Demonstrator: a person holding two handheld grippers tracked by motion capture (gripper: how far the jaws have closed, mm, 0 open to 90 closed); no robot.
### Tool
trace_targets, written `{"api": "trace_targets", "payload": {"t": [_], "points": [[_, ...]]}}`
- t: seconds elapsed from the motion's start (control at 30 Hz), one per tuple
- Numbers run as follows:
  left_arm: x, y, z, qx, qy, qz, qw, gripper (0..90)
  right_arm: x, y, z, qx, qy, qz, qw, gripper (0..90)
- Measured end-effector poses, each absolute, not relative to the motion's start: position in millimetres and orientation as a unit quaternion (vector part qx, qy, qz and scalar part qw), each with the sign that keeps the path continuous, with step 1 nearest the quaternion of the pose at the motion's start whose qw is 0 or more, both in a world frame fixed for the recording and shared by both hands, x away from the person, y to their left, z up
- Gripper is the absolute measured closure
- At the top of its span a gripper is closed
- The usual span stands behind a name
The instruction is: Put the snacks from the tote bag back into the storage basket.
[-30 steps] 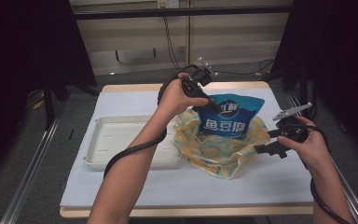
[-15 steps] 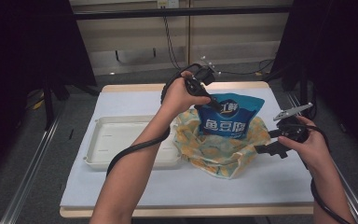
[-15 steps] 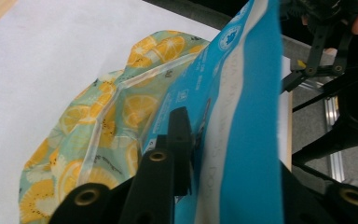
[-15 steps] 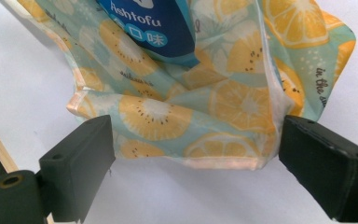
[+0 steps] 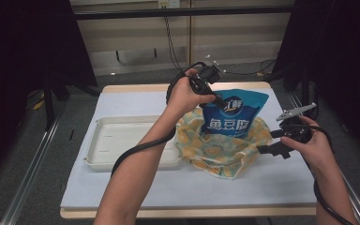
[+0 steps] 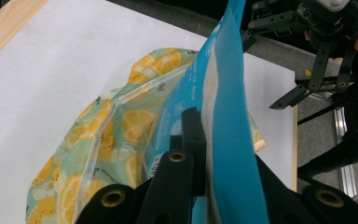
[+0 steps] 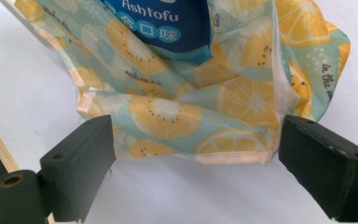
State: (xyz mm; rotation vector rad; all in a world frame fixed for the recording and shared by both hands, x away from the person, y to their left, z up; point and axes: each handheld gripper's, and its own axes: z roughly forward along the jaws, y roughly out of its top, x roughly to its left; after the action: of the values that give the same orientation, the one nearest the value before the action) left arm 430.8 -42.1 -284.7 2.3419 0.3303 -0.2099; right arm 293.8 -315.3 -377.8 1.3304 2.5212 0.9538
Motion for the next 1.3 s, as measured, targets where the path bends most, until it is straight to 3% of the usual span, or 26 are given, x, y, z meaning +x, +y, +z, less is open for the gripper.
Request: {"api": "trace_targets", "payload": {"t": [0.53, 1.3], "points": [[432, -50, -241, 0.908, 0.128, -0.080, 0.390, 90.0, 292, -314, -377, 0.437, 0.838, 0.320, 0.066, 9.8], [434, -30, -175, 0.898, 0.144, -0.072, 0.410, 90.0, 292, -314, -377, 0.437, 0.839, 0.318, 0.067, 9.7]]}}
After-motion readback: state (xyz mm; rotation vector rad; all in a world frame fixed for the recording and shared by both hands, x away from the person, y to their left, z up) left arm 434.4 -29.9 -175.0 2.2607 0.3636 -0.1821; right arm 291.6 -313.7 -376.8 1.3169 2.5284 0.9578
